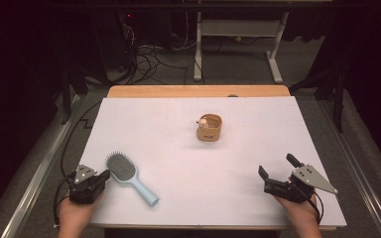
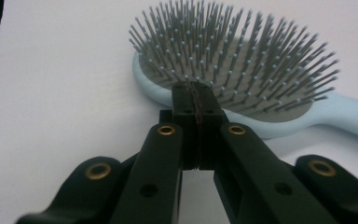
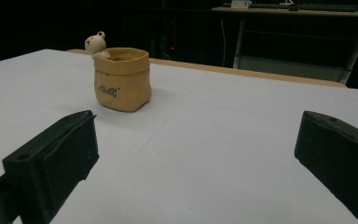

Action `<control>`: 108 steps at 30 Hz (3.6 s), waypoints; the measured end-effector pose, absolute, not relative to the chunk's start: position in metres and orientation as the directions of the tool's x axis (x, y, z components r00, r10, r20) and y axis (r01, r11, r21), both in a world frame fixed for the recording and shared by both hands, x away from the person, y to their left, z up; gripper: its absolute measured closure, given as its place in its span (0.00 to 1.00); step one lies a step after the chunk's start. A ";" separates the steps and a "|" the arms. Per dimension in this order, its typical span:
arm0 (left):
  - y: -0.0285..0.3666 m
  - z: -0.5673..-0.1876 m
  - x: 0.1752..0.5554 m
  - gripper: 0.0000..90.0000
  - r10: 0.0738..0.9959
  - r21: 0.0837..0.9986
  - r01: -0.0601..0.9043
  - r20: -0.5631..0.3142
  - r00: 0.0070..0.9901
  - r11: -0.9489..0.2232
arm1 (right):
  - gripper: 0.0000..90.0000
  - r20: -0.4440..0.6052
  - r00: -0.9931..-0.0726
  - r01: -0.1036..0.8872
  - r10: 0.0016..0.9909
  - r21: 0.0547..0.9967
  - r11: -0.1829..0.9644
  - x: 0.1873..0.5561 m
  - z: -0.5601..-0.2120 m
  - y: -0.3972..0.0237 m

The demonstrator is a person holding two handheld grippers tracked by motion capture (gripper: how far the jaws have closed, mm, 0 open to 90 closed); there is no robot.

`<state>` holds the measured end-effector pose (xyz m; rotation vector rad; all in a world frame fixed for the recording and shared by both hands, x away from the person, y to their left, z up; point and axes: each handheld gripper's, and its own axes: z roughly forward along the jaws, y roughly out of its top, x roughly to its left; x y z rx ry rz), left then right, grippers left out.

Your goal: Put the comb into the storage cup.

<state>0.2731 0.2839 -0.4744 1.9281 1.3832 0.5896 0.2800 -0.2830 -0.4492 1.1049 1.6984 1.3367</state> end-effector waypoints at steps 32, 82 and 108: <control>0.246 -0.464 0.339 1.00 0.935 0.699 0.684 -0.061 0.349 -0.210 | 0.00 -0.005 -0.391 0.203 0.921 0.975 0.091 0.281 -0.449 -0.284; 0.157 -0.441 0.352 1.00 0.818 0.778 0.535 -0.048 0.573 -0.329 | 0.00 0.003 -0.399 0.209 0.917 0.974 0.088 0.280 -0.450 -0.284; 0.127 -0.467 0.246 1.00 0.661 0.662 0.456 0.080 0.746 -0.595 | 0.00 0.008 -0.396 0.205 0.918 0.975 0.080 0.279 -0.449 -0.284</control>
